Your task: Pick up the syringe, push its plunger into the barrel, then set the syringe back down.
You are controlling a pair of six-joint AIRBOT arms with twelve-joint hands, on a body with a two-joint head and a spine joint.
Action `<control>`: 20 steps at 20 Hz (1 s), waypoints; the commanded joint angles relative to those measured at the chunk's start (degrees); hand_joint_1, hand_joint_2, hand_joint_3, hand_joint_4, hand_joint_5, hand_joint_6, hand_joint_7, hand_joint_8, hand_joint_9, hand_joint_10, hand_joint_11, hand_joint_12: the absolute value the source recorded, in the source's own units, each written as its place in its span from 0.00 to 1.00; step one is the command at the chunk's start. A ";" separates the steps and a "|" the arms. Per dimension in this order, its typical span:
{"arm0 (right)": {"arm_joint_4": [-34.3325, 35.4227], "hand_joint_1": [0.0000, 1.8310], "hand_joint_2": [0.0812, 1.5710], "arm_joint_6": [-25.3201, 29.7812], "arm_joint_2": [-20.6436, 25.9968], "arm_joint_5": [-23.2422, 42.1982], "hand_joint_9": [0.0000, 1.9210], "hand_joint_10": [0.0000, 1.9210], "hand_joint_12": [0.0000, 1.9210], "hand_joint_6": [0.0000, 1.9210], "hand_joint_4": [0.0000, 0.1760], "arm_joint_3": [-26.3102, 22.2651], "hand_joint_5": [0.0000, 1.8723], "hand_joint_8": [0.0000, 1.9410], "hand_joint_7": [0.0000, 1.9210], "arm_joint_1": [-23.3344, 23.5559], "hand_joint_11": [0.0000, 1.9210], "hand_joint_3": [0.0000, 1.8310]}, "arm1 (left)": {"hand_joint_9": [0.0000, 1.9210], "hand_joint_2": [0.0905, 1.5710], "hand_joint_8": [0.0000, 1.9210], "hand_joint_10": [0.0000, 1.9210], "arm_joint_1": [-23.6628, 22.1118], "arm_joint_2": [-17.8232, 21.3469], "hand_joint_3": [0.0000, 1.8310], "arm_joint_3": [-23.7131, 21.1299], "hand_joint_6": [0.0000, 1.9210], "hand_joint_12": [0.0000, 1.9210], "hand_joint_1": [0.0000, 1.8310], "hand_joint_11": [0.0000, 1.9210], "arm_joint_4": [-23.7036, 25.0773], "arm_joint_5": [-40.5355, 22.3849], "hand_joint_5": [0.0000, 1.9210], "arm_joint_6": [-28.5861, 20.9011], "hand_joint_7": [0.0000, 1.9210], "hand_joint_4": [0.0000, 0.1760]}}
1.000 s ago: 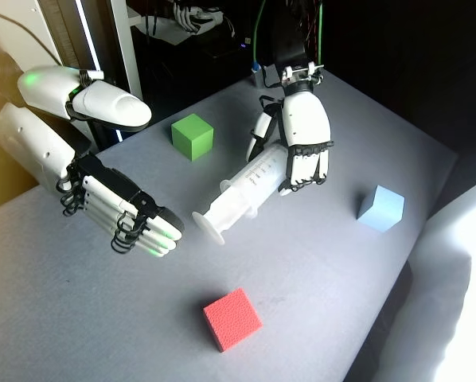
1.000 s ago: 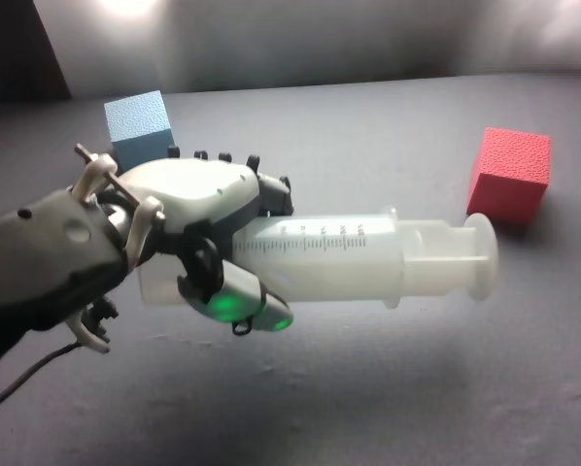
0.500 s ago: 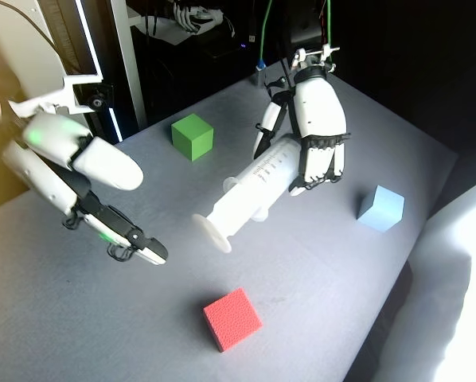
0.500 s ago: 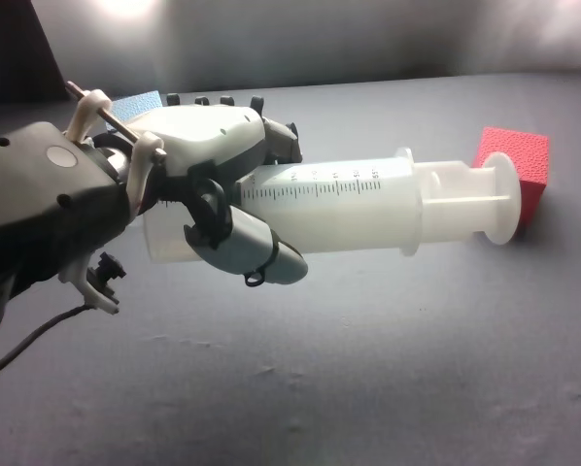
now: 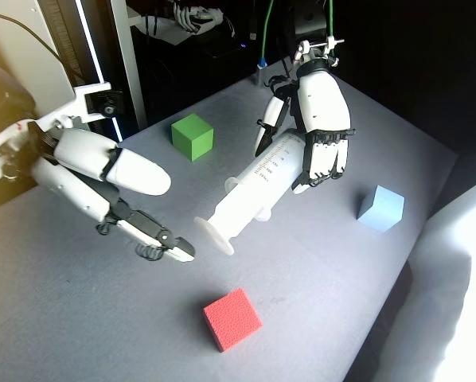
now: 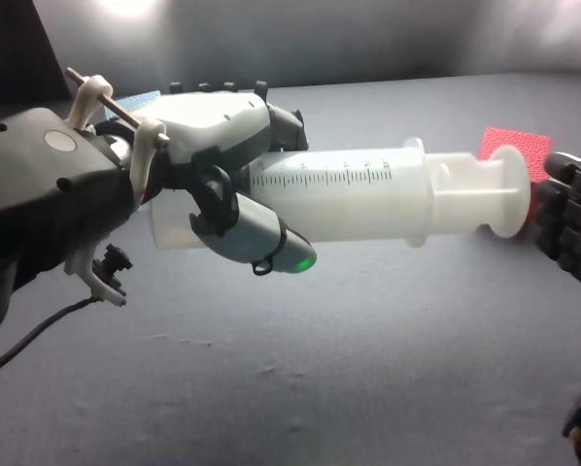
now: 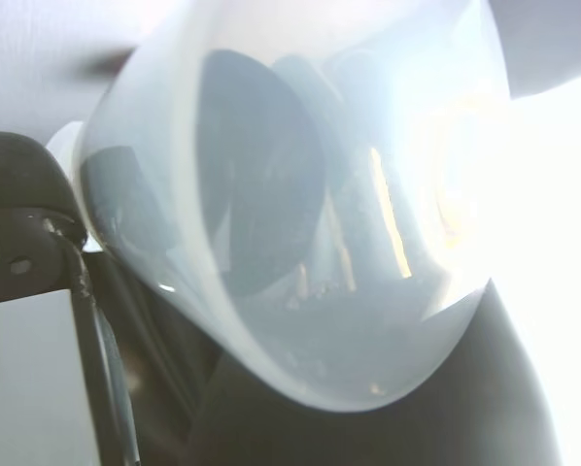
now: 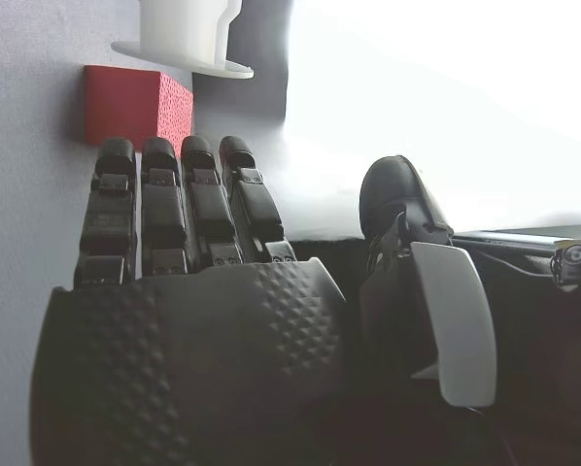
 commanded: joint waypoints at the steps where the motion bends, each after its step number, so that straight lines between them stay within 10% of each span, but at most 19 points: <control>1: -3.49 0.00 0.78 1.36 0.22 4.27 0.00 0.00 0.00 0.00 0.00 0.27 0.02 0.00 0.01 0.79 0.00 0.00 | 0.34 0.77 0.73 0.57 -0.92 0.94 0.00 -0.44 0.65 0.78 0.64 0.20 1.87 -2.26 0.38 -0.54 0.42 0.00; 12: -14.44 0.00 0.75 6.12 -0.84 -2.15 0.00 0.00 0.00 0.00 0.00 -0.89 0.00 0.00 0.00 2.17 0.00 0.00 | 0.35 0.77 0.72 0.49 -1.48 0.95 0.00 -0.90 0.65 0.74 0.63 0.16 1.58 -2.27 0.41 0.29 0.39 0.09; 13: -16.25 0.00 0.75 6.28 -1.47 -2.56 0.00 0.00 0.00 0.00 0.00 -0.63 0.00 0.00 0.00 2.15 0.00 0.00 | 0.34 0.76 0.66 0.75 -1.48 1.02 0.00 -0.99 0.64 0.76 0.71 0.17 1.50 -2.27 0.40 0.33 0.42 0.00; 14: -17.30 0.00 0.75 7.02 -1.61 -3.41 0.00 0.00 0.00 0.00 0.00 -0.55 0.00 0.00 0.00 2.25 0.00 0.00 | 0.34 0.76 0.66 0.75 -1.47 1.08 0.00 -1.05 0.64 0.76 0.71 0.17 1.41 -2.27 0.40 0.45 0.42 0.00; 15: -18.35 0.00 0.75 8.44 -1.61 -3.97 0.00 0.00 0.00 0.00 0.00 -0.49 0.00 0.00 0.00 2.38 0.00 0.00 | 0.33 0.79 0.74 0.52 -1.47 1.09 0.00 -1.08 0.70 0.74 0.62 0.15 1.33 -2.26 0.37 0.57 0.38 0.06; 20: -24.81 0.00 0.74 14.48 -2.72 -6.55 0.00 0.00 0.00 0.00 0.00 0.40 0.00 0.00 0.00 3.70 0.00 0.00 | 0.37 0.76 0.69 0.47 -1.39 1.09 0.00 -1.07 0.63 0.70 0.64 0.19 0.64 -2.27 0.41 1.49 0.43 0.04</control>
